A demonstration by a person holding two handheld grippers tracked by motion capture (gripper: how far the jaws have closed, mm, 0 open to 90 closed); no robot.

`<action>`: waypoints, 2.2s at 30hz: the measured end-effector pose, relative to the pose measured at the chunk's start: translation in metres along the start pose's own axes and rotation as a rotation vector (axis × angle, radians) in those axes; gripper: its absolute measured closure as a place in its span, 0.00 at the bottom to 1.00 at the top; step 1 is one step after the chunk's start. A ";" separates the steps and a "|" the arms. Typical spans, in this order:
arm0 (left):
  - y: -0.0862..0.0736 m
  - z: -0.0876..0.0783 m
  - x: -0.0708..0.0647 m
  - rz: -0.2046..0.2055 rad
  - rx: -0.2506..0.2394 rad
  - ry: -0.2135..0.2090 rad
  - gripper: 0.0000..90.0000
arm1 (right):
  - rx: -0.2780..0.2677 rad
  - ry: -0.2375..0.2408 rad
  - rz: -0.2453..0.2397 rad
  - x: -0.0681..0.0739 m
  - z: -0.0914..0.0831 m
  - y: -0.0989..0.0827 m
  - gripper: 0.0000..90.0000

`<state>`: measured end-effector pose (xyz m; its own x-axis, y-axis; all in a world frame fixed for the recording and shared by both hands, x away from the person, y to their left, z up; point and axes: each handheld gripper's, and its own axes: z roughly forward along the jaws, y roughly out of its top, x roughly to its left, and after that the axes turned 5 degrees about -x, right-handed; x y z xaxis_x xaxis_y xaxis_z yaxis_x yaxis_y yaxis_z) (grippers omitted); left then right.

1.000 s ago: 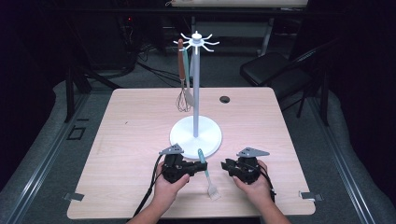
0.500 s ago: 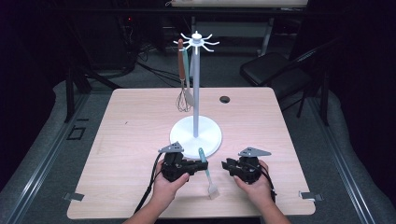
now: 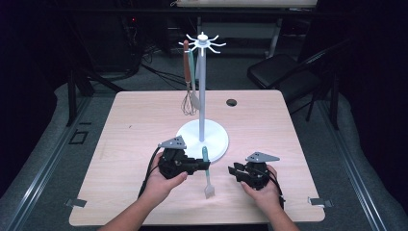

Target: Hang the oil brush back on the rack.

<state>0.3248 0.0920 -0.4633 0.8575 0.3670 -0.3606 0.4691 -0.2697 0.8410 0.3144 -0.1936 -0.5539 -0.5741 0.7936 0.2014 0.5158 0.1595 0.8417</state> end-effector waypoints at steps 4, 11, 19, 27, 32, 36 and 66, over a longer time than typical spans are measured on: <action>0.007 -0.005 0.007 0.016 0.017 -0.015 0.93 | 0.004 -0.002 -0.012 0.000 0.002 -0.001 0.72; 0.017 -0.012 0.019 0.018 0.042 -0.022 0.93 | 0.014 0.004 -0.028 0.002 0.004 -0.002 0.69; 0.040 -0.024 0.021 0.040 0.040 -0.002 0.93 | 0.010 -0.008 -0.034 0.001 0.005 -0.003 0.67; 0.074 -0.035 0.017 0.093 0.025 0.002 0.93 | 0.039 -0.020 -0.059 0.000 0.004 -0.002 0.67; 0.091 -0.036 0.016 0.117 0.029 0.002 0.93 | 0.012 -0.004 -0.026 0.001 0.006 -0.004 0.67; 0.107 -0.038 0.017 0.138 0.024 0.010 0.93 | 0.015 -0.004 -0.020 0.001 0.006 -0.004 0.67; 0.211 -0.060 0.023 0.201 -0.013 -0.024 0.93 | 0.022 0.011 0.007 -0.003 0.009 -0.007 0.66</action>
<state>0.4309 0.0966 -0.2702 0.9385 0.2855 -0.1941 0.2851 -0.3241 0.9020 0.3184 -0.1919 -0.5654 -0.5770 0.7885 0.2131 0.5337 0.1665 0.8291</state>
